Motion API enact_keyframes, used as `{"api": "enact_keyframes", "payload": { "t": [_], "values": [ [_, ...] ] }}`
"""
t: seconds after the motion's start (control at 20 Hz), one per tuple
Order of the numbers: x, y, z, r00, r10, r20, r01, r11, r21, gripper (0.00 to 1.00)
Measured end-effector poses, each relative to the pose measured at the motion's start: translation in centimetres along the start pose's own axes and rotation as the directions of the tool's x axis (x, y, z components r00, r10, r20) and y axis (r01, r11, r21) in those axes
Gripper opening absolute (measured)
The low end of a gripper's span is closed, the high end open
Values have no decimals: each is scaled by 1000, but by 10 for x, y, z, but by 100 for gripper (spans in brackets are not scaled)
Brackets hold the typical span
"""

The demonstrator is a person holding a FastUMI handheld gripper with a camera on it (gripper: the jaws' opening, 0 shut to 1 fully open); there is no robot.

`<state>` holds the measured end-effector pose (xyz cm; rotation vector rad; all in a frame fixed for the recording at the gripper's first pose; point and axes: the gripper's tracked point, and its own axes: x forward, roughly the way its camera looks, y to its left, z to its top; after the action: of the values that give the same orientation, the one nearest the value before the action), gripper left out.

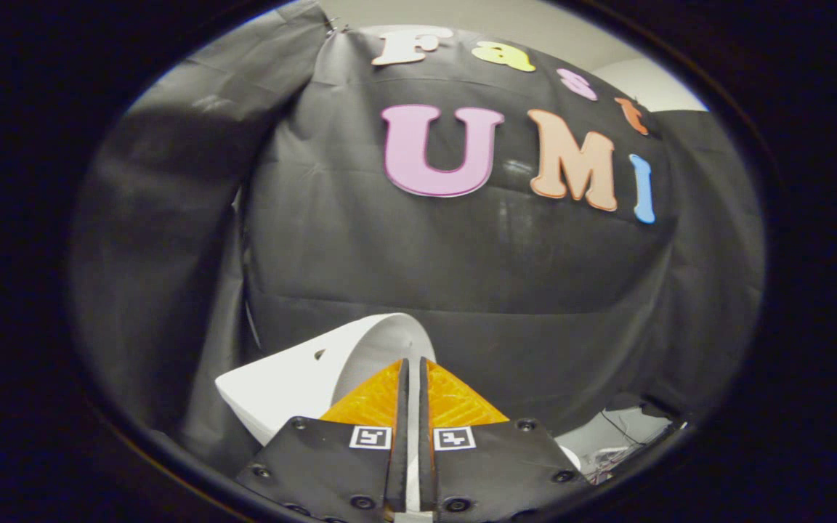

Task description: Open the toilet lid.

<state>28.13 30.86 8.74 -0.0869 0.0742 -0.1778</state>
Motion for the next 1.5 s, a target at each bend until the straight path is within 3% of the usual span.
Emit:
{"api": "enact_keyframes", "payload": {
  "t": [0.5,0.8,1.2,1.3,1.5],
  "values": [
    [-12,-187,-12,971,-238,8,238,971,7,7],
    [-37,-279,-25,947,-320,15,320,947,2,7],
    [-85,-349,-44,949,-305,80,307,952,-13,12],
    [-96,-357,-51,955,-284,83,287,958,-18,12],
    [-109,-364,-67,979,-189,79,191,982,-14,23]
  ]
}}
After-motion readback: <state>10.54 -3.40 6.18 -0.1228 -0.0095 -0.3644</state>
